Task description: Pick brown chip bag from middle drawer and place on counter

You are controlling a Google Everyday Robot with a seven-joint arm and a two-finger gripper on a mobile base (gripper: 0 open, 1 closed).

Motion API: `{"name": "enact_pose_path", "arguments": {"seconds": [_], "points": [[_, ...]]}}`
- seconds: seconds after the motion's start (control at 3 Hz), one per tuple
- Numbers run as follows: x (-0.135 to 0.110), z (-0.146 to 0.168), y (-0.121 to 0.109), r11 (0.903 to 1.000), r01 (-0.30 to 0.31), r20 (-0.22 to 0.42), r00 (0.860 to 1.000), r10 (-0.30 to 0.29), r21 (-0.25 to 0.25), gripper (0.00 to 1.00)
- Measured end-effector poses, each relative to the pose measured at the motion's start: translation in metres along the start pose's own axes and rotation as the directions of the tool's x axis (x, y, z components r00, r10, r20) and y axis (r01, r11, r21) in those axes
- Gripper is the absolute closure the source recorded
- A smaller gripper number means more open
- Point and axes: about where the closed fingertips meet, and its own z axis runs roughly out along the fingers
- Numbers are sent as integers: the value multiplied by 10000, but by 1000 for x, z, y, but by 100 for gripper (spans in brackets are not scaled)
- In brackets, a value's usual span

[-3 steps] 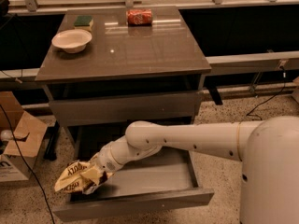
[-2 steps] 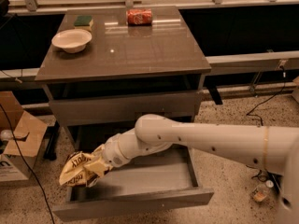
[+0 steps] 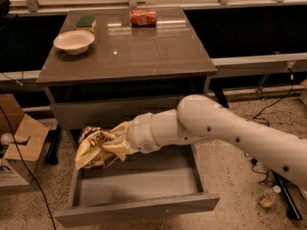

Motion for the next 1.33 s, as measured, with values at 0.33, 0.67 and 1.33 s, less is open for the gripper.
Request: {"name": "enact_pose_path", "arguments": {"seconds": [0.33,0.67,1.33], "points": [[-44,-70,-13,9906,1116,139,9935,-1131,795,100],[-91,-126,-33,9659,2170,-170,9761,-2168,1413,100],[-197,-226,-53,9060,3406,-669,9399,-3348,2513,100]]}}
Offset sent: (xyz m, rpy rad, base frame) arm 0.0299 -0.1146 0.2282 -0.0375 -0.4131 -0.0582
